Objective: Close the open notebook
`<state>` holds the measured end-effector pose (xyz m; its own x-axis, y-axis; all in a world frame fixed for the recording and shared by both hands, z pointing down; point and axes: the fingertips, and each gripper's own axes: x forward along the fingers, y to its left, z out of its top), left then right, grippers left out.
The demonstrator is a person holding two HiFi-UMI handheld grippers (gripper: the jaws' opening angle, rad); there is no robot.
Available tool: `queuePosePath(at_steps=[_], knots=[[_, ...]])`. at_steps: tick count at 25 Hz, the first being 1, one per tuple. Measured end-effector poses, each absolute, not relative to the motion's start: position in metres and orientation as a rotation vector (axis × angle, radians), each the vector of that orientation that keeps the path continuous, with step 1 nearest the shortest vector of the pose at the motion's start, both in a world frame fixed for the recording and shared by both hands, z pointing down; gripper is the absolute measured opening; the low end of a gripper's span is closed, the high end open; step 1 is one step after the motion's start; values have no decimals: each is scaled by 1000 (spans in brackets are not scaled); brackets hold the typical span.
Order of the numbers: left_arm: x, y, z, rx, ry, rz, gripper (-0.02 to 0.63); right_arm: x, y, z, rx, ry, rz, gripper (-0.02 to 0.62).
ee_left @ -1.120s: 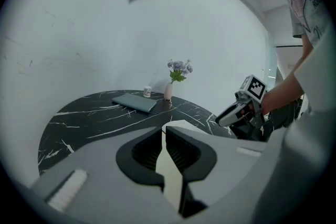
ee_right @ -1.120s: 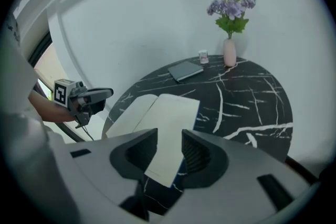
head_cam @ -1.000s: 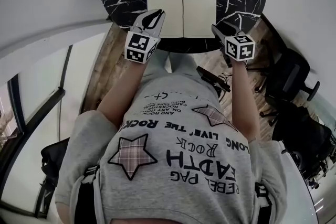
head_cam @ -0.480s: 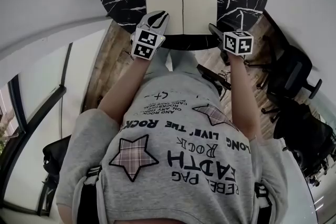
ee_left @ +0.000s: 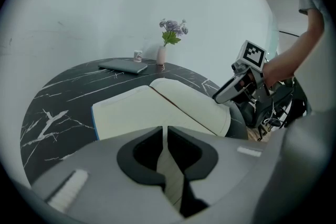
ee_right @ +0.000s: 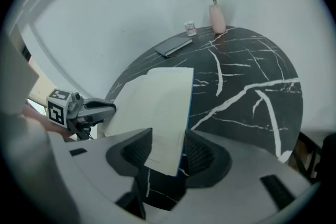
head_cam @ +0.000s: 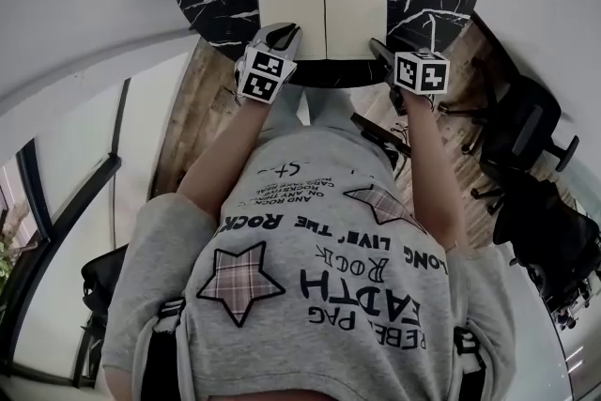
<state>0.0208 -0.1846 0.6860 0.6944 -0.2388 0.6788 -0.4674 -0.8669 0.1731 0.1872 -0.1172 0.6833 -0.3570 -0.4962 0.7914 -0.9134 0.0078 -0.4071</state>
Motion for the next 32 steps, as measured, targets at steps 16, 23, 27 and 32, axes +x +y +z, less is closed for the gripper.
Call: queuePosePath(at_steps=[16,23,27,32], knots=[[22,-183,692,2603,-571,1024,21,174,-120,663,1478,-2058,1573,180],[20,-185,691,2597,-577,999,21,173,-122,628,1439,-2189,1524,86],[18,-187,685,2580,-579,968,21,171,-124,609,1405,-2259,1506,28],[17,-187,685,2572,-584,961,23,160,-128,597,1348,-2302,1501,17]])
